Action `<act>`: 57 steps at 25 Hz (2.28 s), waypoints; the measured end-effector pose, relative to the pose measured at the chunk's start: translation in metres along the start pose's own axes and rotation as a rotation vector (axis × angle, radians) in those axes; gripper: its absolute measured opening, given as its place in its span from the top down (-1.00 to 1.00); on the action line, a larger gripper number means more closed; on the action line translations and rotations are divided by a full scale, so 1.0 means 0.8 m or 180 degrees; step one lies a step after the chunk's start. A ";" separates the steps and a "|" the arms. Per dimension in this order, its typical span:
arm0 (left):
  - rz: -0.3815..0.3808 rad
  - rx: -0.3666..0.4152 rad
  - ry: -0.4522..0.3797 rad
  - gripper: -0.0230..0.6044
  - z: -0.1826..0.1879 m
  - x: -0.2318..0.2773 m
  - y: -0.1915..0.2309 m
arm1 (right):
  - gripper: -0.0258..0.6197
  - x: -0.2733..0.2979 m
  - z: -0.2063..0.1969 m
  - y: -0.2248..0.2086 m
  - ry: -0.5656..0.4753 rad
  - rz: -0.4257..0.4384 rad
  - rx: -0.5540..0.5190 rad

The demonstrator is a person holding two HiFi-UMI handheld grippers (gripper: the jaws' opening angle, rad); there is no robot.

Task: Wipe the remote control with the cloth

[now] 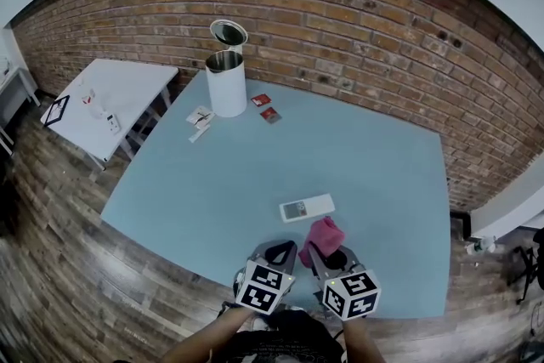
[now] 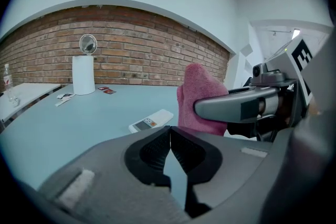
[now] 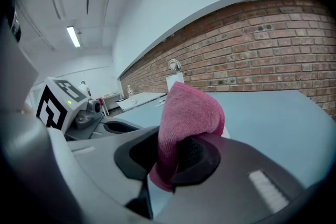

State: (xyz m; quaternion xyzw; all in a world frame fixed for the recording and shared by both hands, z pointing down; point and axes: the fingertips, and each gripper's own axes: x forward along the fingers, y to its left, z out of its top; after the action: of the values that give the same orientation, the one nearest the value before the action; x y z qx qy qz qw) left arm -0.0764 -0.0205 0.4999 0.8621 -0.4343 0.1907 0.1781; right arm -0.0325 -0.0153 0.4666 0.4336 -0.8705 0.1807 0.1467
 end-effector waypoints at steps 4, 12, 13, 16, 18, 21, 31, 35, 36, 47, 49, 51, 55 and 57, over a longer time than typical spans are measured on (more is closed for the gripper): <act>0.0030 0.0033 0.0074 0.84 0.005 0.022 0.011 | 0.72 0.018 0.008 -0.021 0.0037 0.0094 0.0007; 0.0014 0.0200 0.0272 0.56 0.013 0.072 0.028 | 0.72 0.043 0.022 -0.060 0.0041 0.0303 0.0061; 0.0008 0.0252 0.0316 0.55 0.013 0.077 0.030 | 0.72 0.045 0.022 -0.064 0.0042 0.0336 0.0081; -0.0095 0.0433 0.0499 0.49 0.006 0.091 0.034 | 0.72 0.049 0.019 -0.073 0.0047 0.0438 0.0135; -0.0161 0.0598 0.0618 0.42 0.005 0.099 0.039 | 0.72 0.051 0.020 -0.081 0.0053 0.0483 0.0150; -0.0216 0.0829 0.0793 0.34 0.003 0.105 0.052 | 0.72 0.056 0.019 -0.089 0.0059 0.0514 0.0216; -0.0678 0.1437 0.1225 -0.12 -0.024 0.135 0.071 | 0.72 0.081 0.008 -0.101 0.0132 0.0352 0.0346; -0.0847 0.1544 0.1265 -0.12 -0.031 0.144 0.075 | 0.72 0.094 0.011 -0.101 0.0139 0.0259 0.0390; -0.0883 0.1565 0.1272 -0.12 -0.032 0.147 0.076 | 0.72 0.097 0.011 -0.101 0.0142 0.0245 0.0399; -0.1130 0.1669 0.1312 -0.12 -0.045 0.160 0.076 | 0.72 0.129 0.017 -0.088 0.0227 0.0230 0.0390; -0.1166 0.1698 0.1283 -0.12 -0.044 0.160 0.074 | 0.72 0.137 0.019 -0.082 0.0241 0.0301 0.0401; -0.1242 0.1719 0.1256 -0.12 -0.046 0.161 0.073 | 0.72 0.146 0.020 -0.071 0.0270 0.0421 0.0398; -0.1413 0.1673 0.1235 -0.12 -0.047 0.162 0.072 | 0.72 0.158 0.023 -0.060 0.0327 0.0545 0.0367; -0.1455 0.1706 0.1218 -0.12 -0.046 0.162 0.070 | 0.72 0.160 0.025 -0.064 0.0328 0.0525 0.0380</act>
State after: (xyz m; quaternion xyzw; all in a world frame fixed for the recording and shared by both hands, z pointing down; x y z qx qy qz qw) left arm -0.0576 -0.1230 0.6021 0.9014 -0.1252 0.4099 0.0624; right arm -0.0671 -0.1426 0.5115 0.3585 -0.8822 0.2658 0.1498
